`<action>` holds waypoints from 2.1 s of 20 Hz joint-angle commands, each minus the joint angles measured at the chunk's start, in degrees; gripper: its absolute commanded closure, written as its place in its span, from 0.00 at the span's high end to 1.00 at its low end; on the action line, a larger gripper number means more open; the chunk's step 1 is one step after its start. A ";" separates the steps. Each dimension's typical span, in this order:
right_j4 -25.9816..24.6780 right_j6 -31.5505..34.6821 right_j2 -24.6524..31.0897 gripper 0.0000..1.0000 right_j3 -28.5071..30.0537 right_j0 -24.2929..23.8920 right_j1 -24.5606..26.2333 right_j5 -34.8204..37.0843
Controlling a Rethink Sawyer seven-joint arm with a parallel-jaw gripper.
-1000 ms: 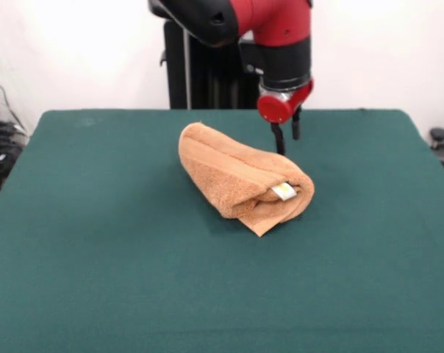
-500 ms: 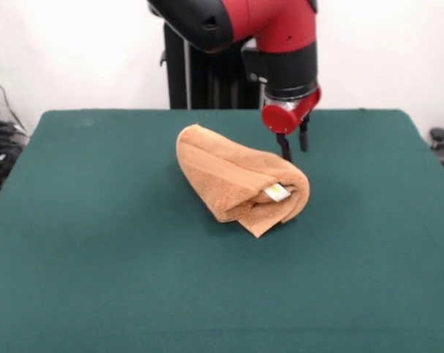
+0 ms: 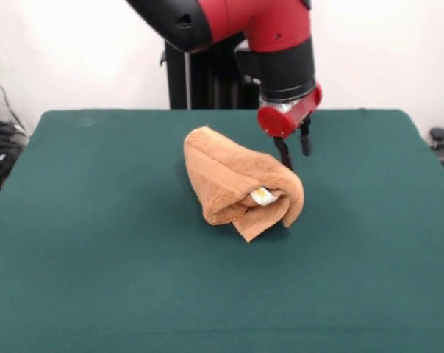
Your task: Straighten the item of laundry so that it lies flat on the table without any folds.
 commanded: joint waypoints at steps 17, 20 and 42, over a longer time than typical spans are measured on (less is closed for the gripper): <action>4.29 -17.69 10.76 1.00 -2.96 -2.80 1.19 3.49; 3.12 -17.38 10.40 1.00 -3.46 -2.82 0.07 3.40; -5.10 -15.79 5.28 1.00 -9.51 -0.87 -3.69 2.80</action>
